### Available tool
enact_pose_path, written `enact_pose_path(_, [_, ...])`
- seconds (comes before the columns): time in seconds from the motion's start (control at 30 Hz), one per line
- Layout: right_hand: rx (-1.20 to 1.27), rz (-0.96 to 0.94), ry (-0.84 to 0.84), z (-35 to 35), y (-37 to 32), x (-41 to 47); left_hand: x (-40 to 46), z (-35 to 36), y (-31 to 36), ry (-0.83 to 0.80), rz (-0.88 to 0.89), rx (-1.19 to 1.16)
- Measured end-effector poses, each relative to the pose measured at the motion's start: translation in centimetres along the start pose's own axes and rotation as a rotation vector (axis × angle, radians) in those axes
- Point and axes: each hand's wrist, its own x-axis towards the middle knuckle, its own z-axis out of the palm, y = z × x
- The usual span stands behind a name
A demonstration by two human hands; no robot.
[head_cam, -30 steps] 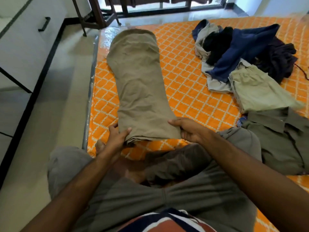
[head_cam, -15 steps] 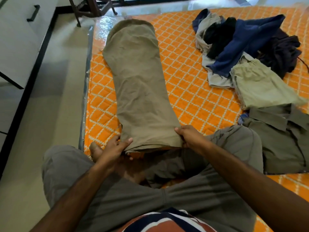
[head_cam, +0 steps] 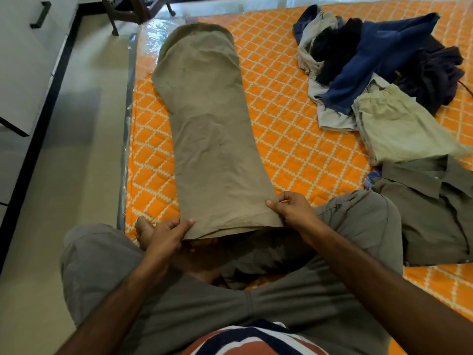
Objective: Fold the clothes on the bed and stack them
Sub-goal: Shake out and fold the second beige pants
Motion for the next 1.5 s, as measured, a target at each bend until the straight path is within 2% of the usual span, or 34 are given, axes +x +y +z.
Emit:
enact_pose_path(0.17, [-0.155, -0.076, 0.05, 0.4, -0.1, -0.5, 1.0, -1.2, -1.9, 0.052, 0.088, 0.149])
enact_pose_path(0.3, [-0.282, -0.305, 0.03, -0.1, -0.9, -1.6, 0.2, -2.1, -1.4, -0.103, 0.226, 0.128])
enact_pose_path(0.4, [-0.408, -0.337, -0.111, -0.7, -0.9, -1.9, 0.2, -3.4, -1.5, -0.173, 0.235, 0.24])
enact_pose_path(0.47, [-0.423, -0.262, -0.227, -0.8, -0.7, -2.0, 0.1, -4.1, -1.5, -0.201, 0.256, 0.309])
enact_pose_path(0.57, [-0.375, -0.176, -0.332, -1.1, -1.2, -2.8, -0.3, -4.7, -1.2, -0.268, 0.2, 0.267])
enact_pose_path(0.63, [-0.4, -0.245, -0.376, -1.7, -1.5, -3.1, -0.8, -5.1, -0.5, -0.342, 0.201, 0.277])
enact_pose_path(0.77, [-0.652, -0.394, -0.368, -3.0, -0.8, -3.3, -1.4, -5.6, -0.3, -0.497, 0.242, 0.39])
enact_pose_path(0.83, [-0.654, -0.428, -0.356, -3.5, -0.6, -3.3, -1.6, -5.6, -0.8, -0.436, 0.354, 0.506])
enact_pose_path(0.93, [-0.511, -0.519, -0.301, -3.7, -1.2, -3.3, -0.7, -5.2, -1.6, -0.19, 0.627, 0.757])
enact_pose_path(1.0, [-0.609, -0.666, -0.252, -3.6, -1.8, -2.9, 0.1, -5.2, -1.4, -0.119, 0.76, 0.816])
enact_pose_path(1.1, [-0.863, -0.937, -0.193, -3.8, -2.9, -2.4, 0.9, -5.9, -0.1, -0.109, 0.928, 0.865])
enact_pose_path(1.2, [-0.989, -1.05, -0.352, -4.7, -4.1, -2.5, 0.9, -6.5, 0.3, -0.189, 1.052, 1.037])
enact_pose_path(1.27, [-0.975, -0.971, -0.544, -4.9, -4.2, -2.4, 0.8, -6.6, 0.1, -0.307, 1.115, 1.15])
enact_pose_path(1.33, [-0.963, -0.806, -0.675, -4.8, -4.0, -2.3, 1.0, -6.7, -0.3, -0.441, 1.126, 1.19])
enact_pose_path(1.43, [-0.854, -0.663, -0.696, -4.7, -4.5, -2.4, 1.8, -7.0, -0.6, -0.605, 0.932, 1.05])
enact_pose_path(1.5, [-0.667, -0.605, -0.687, -4.7, -5.7, -2.1, 2.0, -6.8, 0.4, -0.634, 0.759, 0.813])
